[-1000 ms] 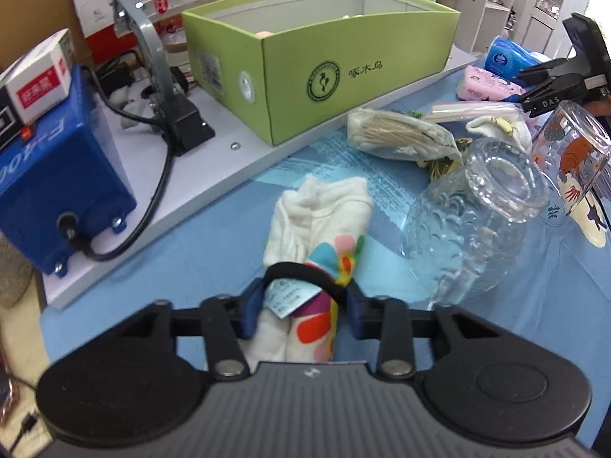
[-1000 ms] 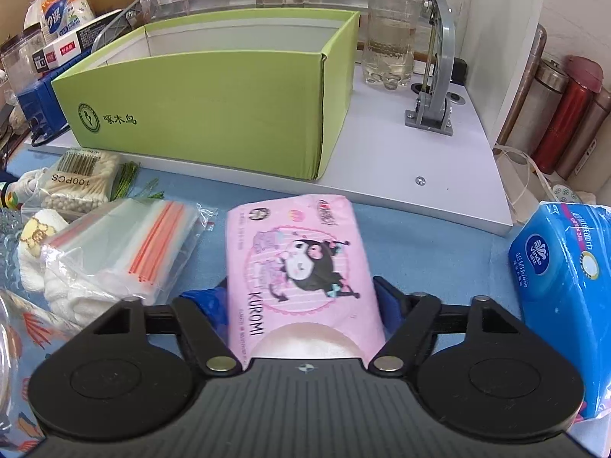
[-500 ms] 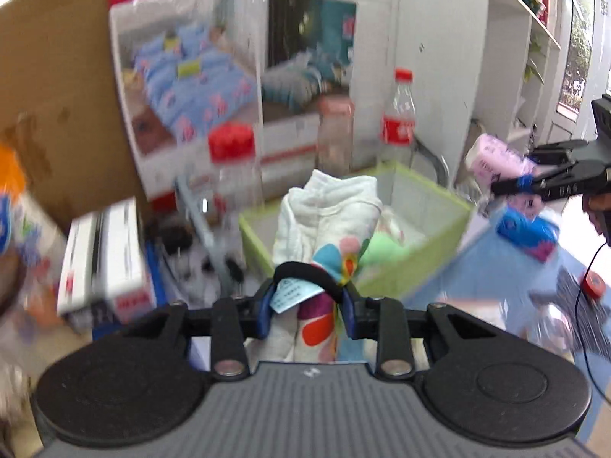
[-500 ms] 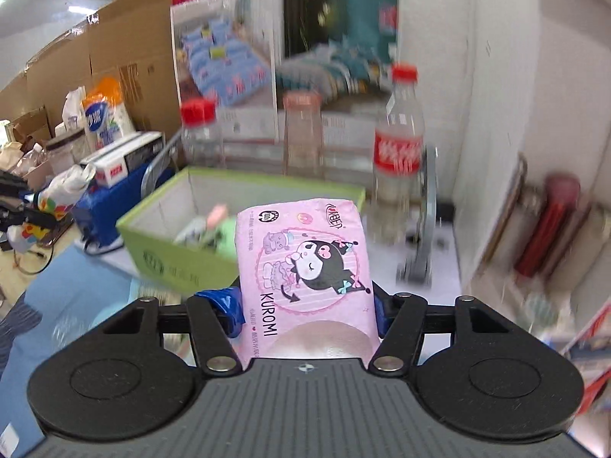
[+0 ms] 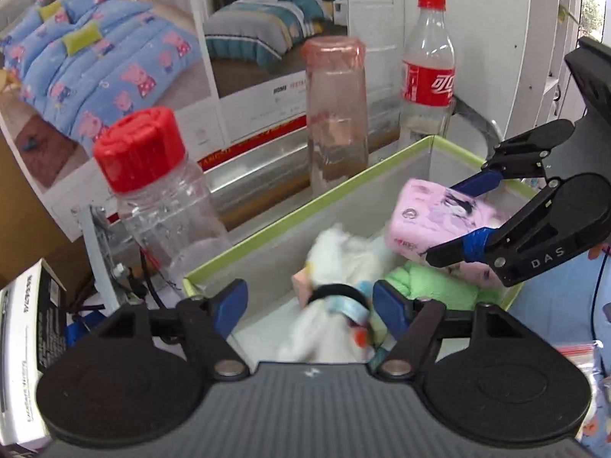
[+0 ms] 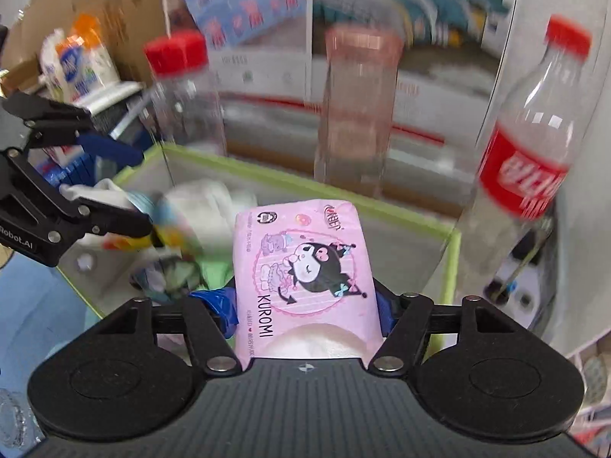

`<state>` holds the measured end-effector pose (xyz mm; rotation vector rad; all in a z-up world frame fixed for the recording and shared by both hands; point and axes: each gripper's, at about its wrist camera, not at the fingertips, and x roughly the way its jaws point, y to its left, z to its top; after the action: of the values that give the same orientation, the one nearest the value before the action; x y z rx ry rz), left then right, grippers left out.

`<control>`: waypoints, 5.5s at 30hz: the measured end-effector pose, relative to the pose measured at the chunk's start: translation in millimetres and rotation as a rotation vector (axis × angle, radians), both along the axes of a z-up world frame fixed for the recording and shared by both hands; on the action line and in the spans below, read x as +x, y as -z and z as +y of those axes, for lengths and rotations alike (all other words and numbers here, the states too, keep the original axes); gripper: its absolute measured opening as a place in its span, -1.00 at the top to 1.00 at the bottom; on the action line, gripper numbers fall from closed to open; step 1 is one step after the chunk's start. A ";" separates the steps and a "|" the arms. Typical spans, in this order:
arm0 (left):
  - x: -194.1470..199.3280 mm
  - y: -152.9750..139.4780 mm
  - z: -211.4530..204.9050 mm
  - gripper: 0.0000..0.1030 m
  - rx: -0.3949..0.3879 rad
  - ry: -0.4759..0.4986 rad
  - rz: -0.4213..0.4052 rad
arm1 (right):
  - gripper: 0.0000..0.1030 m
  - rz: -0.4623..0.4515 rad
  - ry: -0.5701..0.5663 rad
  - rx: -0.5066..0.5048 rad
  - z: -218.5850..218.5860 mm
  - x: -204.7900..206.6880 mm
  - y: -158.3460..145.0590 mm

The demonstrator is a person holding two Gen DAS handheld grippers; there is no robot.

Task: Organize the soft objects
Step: 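Carry the pack and sock over the lime-green box and open both grippers, then withdraw both tools from the box back toward the table, then move the right tool to the red-striped zip bags while the left tool approaches the cotton-swab pack, then grasp the zip bags with the right gripper while the left gripper grasps the swab pack, then carry the bags and swab pack into the lime-green box and open both grippers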

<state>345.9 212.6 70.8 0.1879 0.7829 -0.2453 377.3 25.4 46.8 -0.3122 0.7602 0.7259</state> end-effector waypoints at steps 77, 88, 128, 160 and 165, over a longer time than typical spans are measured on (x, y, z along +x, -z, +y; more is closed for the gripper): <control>-104.2 70.8 26.5 -0.84 -0.104 -0.314 0.357 | -0.26 0.053 -0.045 -0.002 -78.7 -121.7 15.5; -164.0 33.4 68.8 -0.83 -0.130 -0.434 0.197 | -0.27 0.135 -0.163 0.000 -38.8 -120.0 16.2; -123.0 89.9 41.7 -0.83 -0.058 -0.163 0.206 | -0.54 0.102 -0.084 -0.083 -69.3 -89.6 71.0; -59.4 -45.4 7.8 0.14 -0.222 -0.143 -0.016 | 0.69 -0.107 0.008 0.201 -64.1 -65.7 -52.4; -8.6 -29.9 -10.5 0.14 -0.233 -0.126 0.022 | 0.69 -0.086 0.002 0.182 -43.6 -25.8 -41.0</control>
<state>337.2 202.2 100.7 -0.0840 0.7780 -0.2180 351.5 -18.3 87.8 -0.1767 0.6087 0.7691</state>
